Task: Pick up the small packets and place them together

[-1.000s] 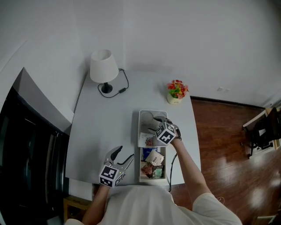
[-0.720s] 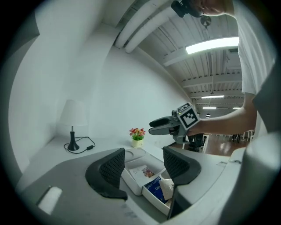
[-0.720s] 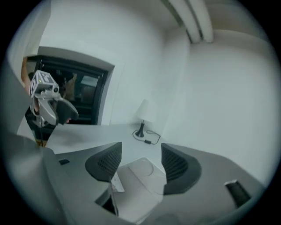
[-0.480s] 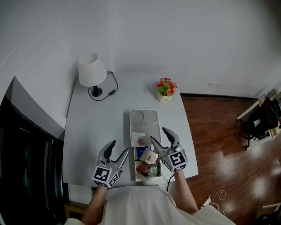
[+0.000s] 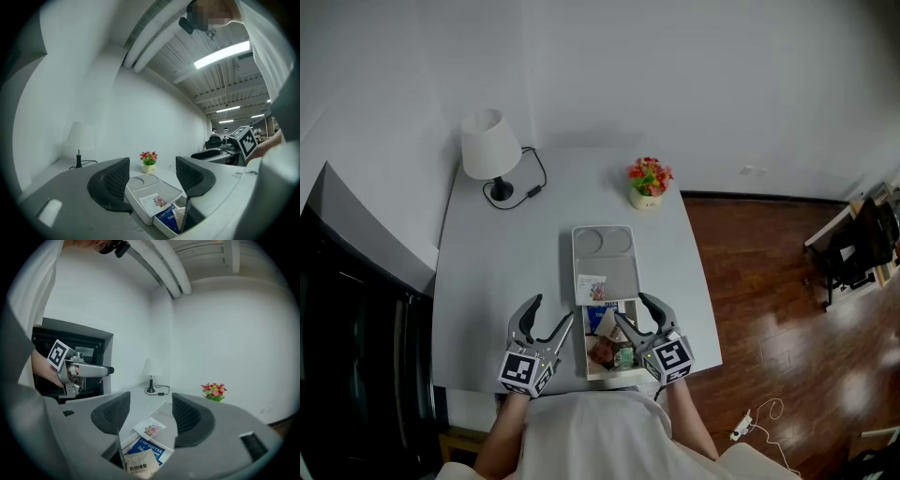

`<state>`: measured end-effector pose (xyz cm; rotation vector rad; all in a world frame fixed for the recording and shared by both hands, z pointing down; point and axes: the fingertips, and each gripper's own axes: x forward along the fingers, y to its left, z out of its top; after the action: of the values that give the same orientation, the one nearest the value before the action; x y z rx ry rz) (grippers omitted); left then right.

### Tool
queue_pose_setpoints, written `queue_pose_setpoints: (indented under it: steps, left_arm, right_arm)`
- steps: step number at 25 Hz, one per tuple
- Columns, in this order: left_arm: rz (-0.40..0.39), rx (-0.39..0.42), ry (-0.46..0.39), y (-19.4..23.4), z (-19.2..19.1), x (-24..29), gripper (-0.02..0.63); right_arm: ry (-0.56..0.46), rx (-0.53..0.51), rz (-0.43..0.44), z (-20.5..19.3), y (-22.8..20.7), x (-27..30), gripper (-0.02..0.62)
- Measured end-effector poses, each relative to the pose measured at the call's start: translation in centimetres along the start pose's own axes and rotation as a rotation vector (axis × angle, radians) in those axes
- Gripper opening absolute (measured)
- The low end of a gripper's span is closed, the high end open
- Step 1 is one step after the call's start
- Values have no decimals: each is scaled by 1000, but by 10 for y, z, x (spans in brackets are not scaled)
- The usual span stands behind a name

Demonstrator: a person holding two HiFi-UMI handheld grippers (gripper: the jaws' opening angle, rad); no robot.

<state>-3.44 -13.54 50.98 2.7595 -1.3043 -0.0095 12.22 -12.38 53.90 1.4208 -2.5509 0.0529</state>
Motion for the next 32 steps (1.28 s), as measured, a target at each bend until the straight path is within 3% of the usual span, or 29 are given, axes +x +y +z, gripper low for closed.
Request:
queue_pose_setpoints:
  steps: [3, 9, 13, 16, 23, 25, 32]
  left_arm:
    - [-12, -1, 26, -6, -7, 1, 298]
    - [-22, -1, 69, -12, -18, 0, 298]
    - [-13, -11, 94, -14, -26, -6, 298]
    - [-6, -18, 110, -15, -31, -11, 298]
    - [17, -27, 136, -12, -39, -21, 298]
    - [21, -30, 137, -12, -39, -22, 298]
    - [34, -45, 143, -6, -44, -27, 298]
  right_arm:
    - [138, -33, 65, -24, 3, 6, 273]
    - [581, -194, 269, -129, 13, 12, 256]
    - [745, -266, 331, -170, 17, 23, 256]
    - [825, -285, 348, -188, 19, 32, 253]
    - [981, -436, 400, -218, 23, 44, 252]
    - [996, -433, 414, -221, 25, 44, 233]
    - [966, -431, 399, -219, 30, 37, 78]
